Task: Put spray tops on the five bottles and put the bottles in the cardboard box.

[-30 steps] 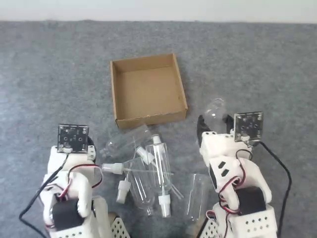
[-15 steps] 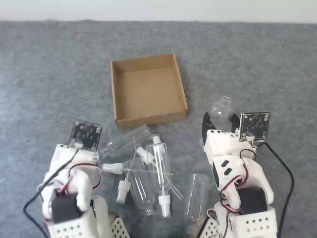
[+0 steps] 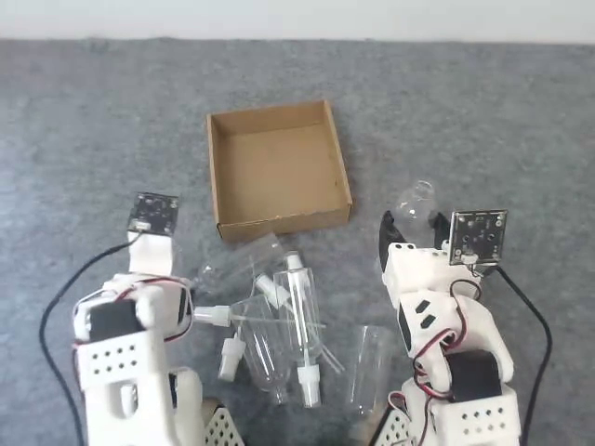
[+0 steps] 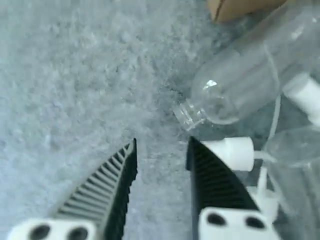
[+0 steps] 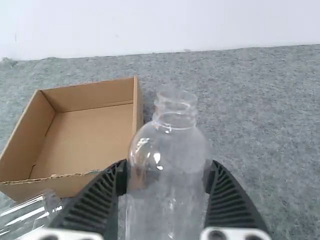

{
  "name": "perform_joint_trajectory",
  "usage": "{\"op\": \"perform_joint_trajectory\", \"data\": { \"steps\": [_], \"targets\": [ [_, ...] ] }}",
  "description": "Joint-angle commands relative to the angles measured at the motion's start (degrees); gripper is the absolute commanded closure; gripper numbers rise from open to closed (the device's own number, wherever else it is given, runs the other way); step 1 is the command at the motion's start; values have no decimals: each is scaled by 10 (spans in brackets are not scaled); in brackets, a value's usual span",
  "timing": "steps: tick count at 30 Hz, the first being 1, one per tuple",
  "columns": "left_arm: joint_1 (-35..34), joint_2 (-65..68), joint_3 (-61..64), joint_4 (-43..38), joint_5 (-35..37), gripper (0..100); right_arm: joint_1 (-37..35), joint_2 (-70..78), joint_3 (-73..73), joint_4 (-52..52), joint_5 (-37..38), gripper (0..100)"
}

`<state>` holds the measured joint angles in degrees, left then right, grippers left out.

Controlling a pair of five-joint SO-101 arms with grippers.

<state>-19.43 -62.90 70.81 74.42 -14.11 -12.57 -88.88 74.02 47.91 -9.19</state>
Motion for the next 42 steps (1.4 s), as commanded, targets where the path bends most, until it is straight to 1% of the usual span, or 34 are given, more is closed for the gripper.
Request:
{"op": "perform_joint_trajectory", "data": {
  "steps": [1, 4, 6, 9, 13, 15, 18, 22, 24, 27, 28, 31, 36, 42],
  "targets": [
    [21, 48, -33, -26, 105, 787, 6, -12, -7, -16, -6, 916],
    [40, 74, -32, -54, 185, 790, 6, -12, -7, -16, -5, 916],
    [61, 94, -29, -65, 215, 791, 6, -12, -7, -16, -4, 916],
    [77, 127, -29, -73, 221, 795, 6, -12, -7, -16, -4, 916],
    [84, 164, -31, -89, 222, 877, 6, -13, -7, -16, -4, 916],
    [83, 172, -33, -90, 222, 899, 6, -13, -7, -16, -4, 916],
    [82, 178, -31, -90, 222, 884, 6, -14, -7, -16, -4, 916],
    [84, 178, -29, -82, 226, 834, 6, -14, -7, -16, -4, 916],
    [85, 178, -32, -77, 260, 807, 6, -13, -7, -16, -4, 916],
    [85, 183, -33, -77, 348, 770, 6, -13, -7, -16, -4, 916],
    [85, 183, -33, -76, 358, 756, 6, -13, -6, -16, -4, 916],
    [85, 184, -40, -69, 360, 735, 6, -13, -6, -16, -4, 916],
    [85, 185, -45, -59, 375, 735, 6, -13, -6, -16, -4, 916],
    [86, 185, -45, -59, 375, 735, 6, -12, -6, -16, -4, 916]
  ]
}}
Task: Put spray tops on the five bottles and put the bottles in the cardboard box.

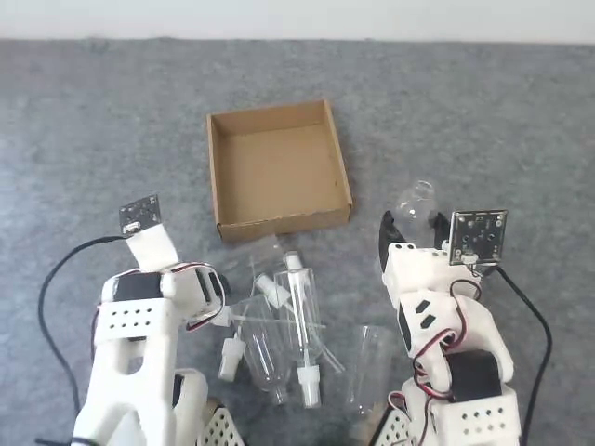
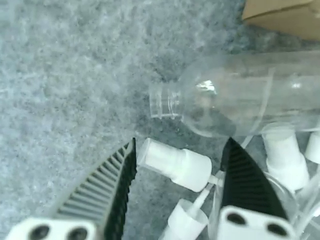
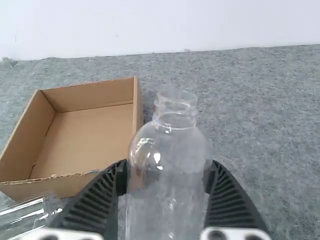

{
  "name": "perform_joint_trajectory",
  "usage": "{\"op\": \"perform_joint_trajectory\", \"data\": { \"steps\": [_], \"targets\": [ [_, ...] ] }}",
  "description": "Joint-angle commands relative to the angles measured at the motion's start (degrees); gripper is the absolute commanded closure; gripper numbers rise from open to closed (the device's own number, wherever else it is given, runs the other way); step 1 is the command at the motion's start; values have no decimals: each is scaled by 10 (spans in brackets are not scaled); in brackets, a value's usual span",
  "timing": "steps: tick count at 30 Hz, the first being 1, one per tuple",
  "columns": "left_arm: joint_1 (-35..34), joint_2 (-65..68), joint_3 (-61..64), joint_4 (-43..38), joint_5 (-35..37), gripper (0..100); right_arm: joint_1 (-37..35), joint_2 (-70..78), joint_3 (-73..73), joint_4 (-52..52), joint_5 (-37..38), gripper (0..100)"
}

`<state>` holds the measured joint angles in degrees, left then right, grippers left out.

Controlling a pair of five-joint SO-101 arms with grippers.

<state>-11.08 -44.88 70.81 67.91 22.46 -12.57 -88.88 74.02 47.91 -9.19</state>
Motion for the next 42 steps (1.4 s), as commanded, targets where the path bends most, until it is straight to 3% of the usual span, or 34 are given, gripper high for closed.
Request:
{"op": "perform_joint_trajectory", "data": {
  "steps": [1, 17, 27, 33, 42],
  "targets": [
    [3, 4, -45, 6, 10, 735, 6, -12, -6, -16, -4, 916],
    [30, 8, -74, 38, 21, 736, 6, -12, -6, -16, -4, 916],
    [33, 257, -172, 69, 52, 736, 6, -12, -6, -16, -3, 915],
    [33, 344, -182, 25, 60, 736, 6, -12, -6, -16, -3, 913],
    [33, 360, -184, -29, 108, 736, 6, -12, -6, -15, -3, 913]
  ]
}}
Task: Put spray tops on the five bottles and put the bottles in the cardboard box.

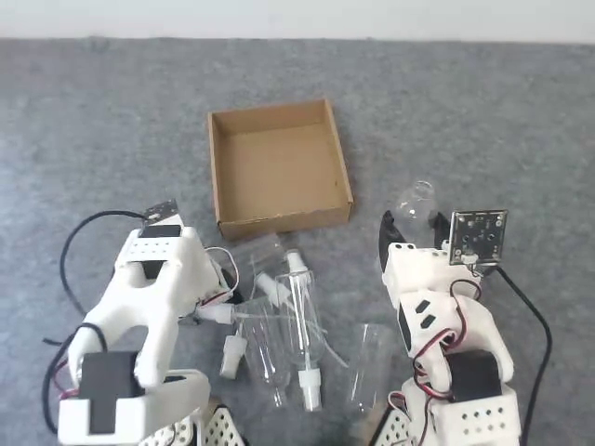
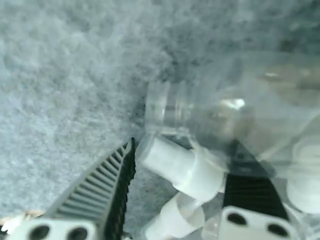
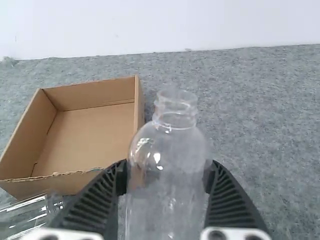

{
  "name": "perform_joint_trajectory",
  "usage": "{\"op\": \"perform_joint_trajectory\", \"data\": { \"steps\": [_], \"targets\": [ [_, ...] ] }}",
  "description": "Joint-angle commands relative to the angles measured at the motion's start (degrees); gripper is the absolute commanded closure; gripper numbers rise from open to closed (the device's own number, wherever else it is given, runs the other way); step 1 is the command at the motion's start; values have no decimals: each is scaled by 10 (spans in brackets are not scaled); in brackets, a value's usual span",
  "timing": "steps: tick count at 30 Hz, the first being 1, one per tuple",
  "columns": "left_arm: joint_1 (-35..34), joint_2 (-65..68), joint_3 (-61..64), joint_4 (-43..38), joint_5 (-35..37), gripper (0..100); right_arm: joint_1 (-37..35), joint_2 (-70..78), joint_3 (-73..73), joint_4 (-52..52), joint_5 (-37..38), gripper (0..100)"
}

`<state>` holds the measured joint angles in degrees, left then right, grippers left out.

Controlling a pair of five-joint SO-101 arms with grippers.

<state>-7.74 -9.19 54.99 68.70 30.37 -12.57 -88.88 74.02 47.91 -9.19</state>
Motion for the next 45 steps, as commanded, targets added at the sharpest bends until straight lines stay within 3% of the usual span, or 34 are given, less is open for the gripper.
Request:
{"op": "perform_joint_trajectory", "data": {
  "steps": [1, 4, 10, 20, 39, 45],
  "targets": [
    [-4, 3, -27, -37, 33, 736, 6, -12, -6, -15, -3, 913],
    [-4, 3, -28, -40, 37, 775, 6, -12, -6, -15, -3, 913],
    [-4, 3, -24, -76, 38, 996, 6, -12, -6, -15, -3, 913],
    [-5, 2, -38, -69, 57, 988, 6, -12, -6, -15, -3, 913],
    [-5, 1, -189, 95, 57, 989, 6, -15, -6, -13, -3, 912],
    [-43, 1, -253, 150, 35, 989, 6, -15, -6, -13, -3, 912]
  ]
}}
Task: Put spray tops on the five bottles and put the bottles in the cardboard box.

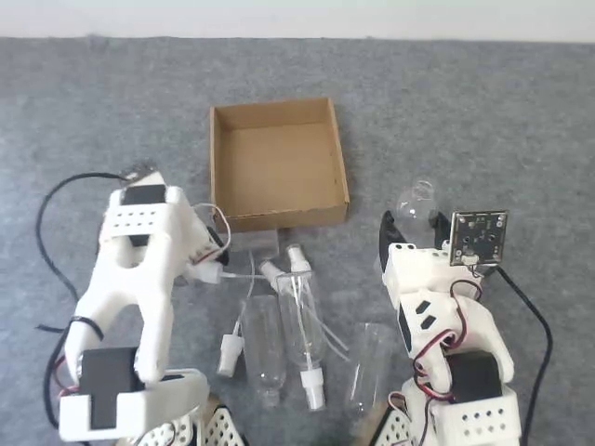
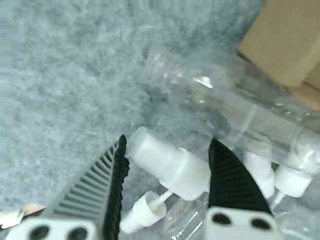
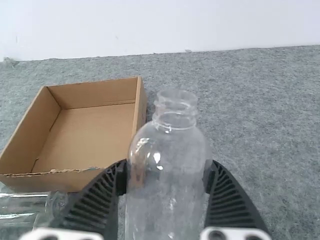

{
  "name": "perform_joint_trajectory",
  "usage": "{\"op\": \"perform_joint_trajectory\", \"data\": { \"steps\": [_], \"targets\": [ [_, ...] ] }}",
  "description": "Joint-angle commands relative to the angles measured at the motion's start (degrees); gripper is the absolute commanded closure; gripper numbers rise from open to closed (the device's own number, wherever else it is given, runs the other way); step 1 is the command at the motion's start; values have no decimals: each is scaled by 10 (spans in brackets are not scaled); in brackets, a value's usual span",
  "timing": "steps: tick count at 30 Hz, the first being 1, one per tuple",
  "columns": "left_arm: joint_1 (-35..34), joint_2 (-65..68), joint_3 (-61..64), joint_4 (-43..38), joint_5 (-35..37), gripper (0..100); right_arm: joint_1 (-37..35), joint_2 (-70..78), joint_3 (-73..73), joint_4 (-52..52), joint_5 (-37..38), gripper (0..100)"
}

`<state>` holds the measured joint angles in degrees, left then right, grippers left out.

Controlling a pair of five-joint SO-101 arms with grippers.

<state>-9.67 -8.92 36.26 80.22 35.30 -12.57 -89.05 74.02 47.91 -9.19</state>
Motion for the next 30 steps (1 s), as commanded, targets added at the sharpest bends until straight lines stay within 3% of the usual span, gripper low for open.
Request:
{"op": "perform_joint_trajectory", "data": {
  "steps": [1, 7, 19, 30],
  "targets": [
    [-33, -2, -78, 43, -31, 989, 6, -14, -6, -13, -3, 912],
    [-93, -2, -155, 88, -149, 989, 6, -14, -5, -12, -3, 912],
    [-191, 0, -246, 87, -472, 988, 6, -15, 6, -24, -2, 911],
    [-251, 4, -243, -61, -716, 988, 6, -15, 7, -23, -2, 911]
  ]
}}
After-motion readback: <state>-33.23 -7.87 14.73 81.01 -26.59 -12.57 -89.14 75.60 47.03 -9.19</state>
